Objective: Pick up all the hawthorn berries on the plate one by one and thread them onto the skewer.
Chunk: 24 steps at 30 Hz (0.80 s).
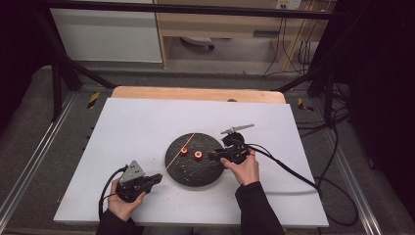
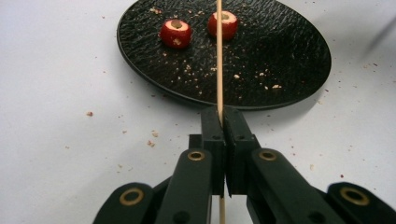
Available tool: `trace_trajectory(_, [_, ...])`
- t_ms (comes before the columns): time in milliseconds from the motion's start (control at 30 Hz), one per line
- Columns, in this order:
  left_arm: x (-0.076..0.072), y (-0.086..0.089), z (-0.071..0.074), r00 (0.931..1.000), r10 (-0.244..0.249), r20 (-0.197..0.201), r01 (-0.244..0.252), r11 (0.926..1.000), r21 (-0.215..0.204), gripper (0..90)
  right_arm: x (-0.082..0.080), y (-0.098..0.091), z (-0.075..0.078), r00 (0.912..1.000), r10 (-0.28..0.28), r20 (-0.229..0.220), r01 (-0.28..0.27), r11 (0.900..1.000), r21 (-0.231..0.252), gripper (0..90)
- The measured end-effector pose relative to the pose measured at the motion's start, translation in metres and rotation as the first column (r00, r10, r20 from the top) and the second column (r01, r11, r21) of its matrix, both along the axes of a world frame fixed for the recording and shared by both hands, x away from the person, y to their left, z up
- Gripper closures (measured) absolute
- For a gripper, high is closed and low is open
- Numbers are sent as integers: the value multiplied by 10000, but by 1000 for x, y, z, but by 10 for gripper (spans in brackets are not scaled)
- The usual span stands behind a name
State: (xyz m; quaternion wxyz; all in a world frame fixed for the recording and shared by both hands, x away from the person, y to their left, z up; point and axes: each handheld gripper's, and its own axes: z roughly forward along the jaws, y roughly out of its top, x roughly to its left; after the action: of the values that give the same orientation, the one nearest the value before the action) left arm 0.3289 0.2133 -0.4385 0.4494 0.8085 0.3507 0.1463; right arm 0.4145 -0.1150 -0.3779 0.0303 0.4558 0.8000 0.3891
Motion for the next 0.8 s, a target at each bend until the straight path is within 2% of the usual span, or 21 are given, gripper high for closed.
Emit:
trace_trajectory(33, [0,0,0,10000,21,-19,-21,10000,-5,878,-2,-4,0,9998,-169,136,164,9992,375,627])
trace_trajectory(67, [0,-1,0,10000,25,-16,-25,10000,-9,878,-2,-4,0,9998,-169,136,164,9992,375,627])
trace_trajectory(100, [0,-1,0,10000,38,-11,-38,10000,-14,878,-5,-7,-1,9989,-366,292,344,9969,702,627])
trace_trajectory(133, [0,-1,0,10000,49,-8,-49,10000,-34,878,-5,-7,-1,9989,-366,292,344,9969,702,627])
trace_trajectory(167, [-1,-2,0,10000,55,0,-55,10000,-56,878,-7,-9,-2,9977,-557,385,510,9922,1137,627])
trace_trajectory(200, [-1,-2,0,10000,57,5,-56,10000,-70,878,-7,-9,-2,9977,-557,385,510,9922,1137,627])
trace_trajectory(233, [-1,-3,-1,10000,66,20,-66,9999,-85,878,-9,-11,-3,9959,-761,483,677,9854,1565,627])
trace_trajectory(300, [-1,-4,-1,10000,94,26,-93,9999,-95,878,-12,-12,-5,9934,-983,585,854,9775,1929,627])
trace_trajectory(333, [-1,-4,-1,9999,102,27,-102,9999,-103,878,-12,-12,-5,9934,-983,585,854,9775,1929,627])
trace_trajectory(567, [-3,-8,-1,9997,205,124,-202,9994,-278,878,-17,-12,-14,9815,-1644,981,1250,9385,3219,628])
trace_trajectory(600, [-3,-9,-1,9997,220,143,-216,9993,-295,878,-17,-11,-16,9801,-1724,984,1296,9310,3412,628])
trace_trajectory(633, [-3,-9,-1,9996,234,158,-229,9993,-302,878,-18,-9,-17,9764,-1910,1012,1412,9180,3706,628])
trace_trajectory(767, [-4,-11,-2,9994,306,187,-299,9988,-390,878,-18,-8,-20,9672,-2247,1183,1549,8913,4262,628])
trace_trajectory(800, [-4,-11,-2,9994,306,187,-299,9988,-390,878,-18,-8,-20,9672,-2247,1183,1549,8913,4262,628])
